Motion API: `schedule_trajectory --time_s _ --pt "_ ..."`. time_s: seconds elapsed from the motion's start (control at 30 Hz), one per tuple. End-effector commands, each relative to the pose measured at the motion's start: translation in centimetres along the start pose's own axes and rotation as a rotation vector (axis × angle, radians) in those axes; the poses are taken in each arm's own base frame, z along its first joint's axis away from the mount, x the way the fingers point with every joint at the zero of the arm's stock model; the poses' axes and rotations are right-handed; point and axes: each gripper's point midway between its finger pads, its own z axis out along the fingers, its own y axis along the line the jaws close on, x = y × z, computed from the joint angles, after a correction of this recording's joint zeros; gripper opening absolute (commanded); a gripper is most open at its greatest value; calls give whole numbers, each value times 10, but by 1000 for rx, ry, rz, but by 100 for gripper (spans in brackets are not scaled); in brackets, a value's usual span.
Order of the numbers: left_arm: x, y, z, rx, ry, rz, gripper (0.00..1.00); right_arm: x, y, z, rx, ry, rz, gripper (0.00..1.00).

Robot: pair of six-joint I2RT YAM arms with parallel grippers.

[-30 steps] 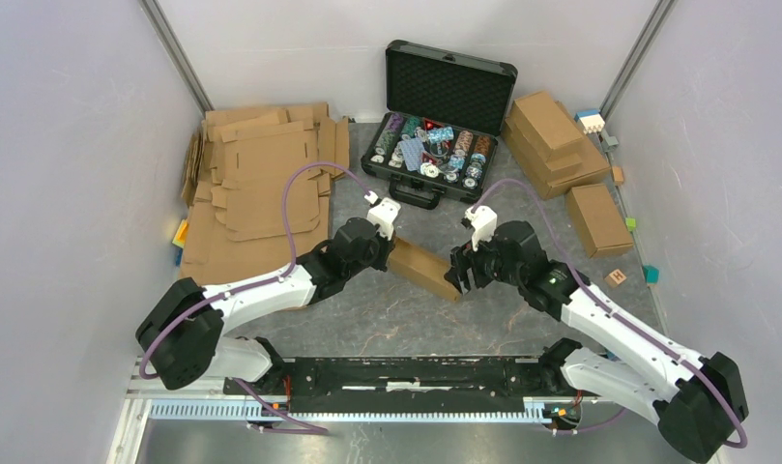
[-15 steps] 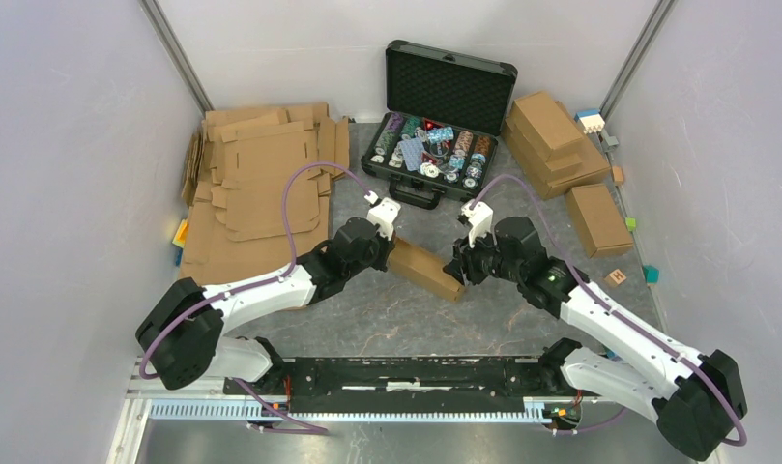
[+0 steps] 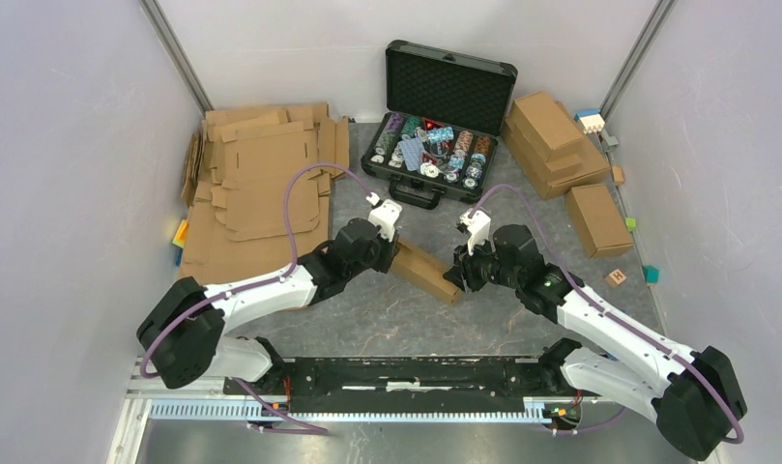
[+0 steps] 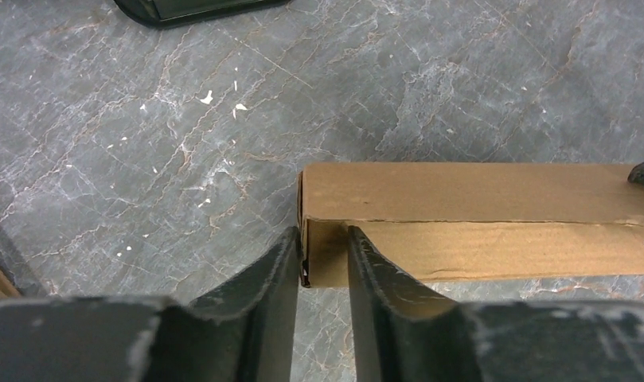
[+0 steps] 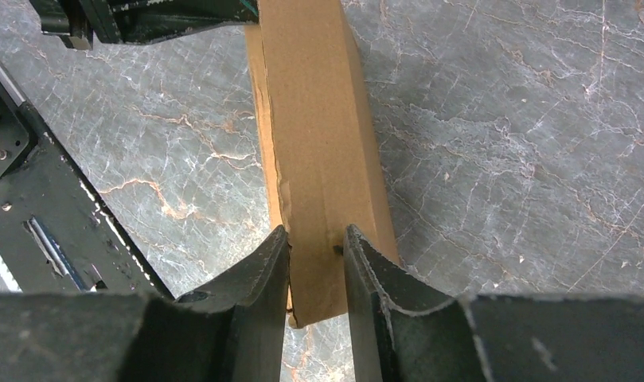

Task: Fold the paper box

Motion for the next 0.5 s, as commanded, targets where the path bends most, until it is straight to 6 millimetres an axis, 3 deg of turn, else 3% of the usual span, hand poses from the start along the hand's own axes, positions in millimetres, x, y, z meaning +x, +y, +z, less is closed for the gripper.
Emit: schedule_trajectory --time_s 0.0,0.33,0.47 --pt "-15 -6 -6 16 -30 -30 42 17 -7 2 29 52 0 36" --pt "-37 -20 -40 119 26 -133 67 13 -16 0 74 49 -40 37" --pt "-57 -23 -45 161 -32 -198 73 17 -14 2 61 57 -42 37"
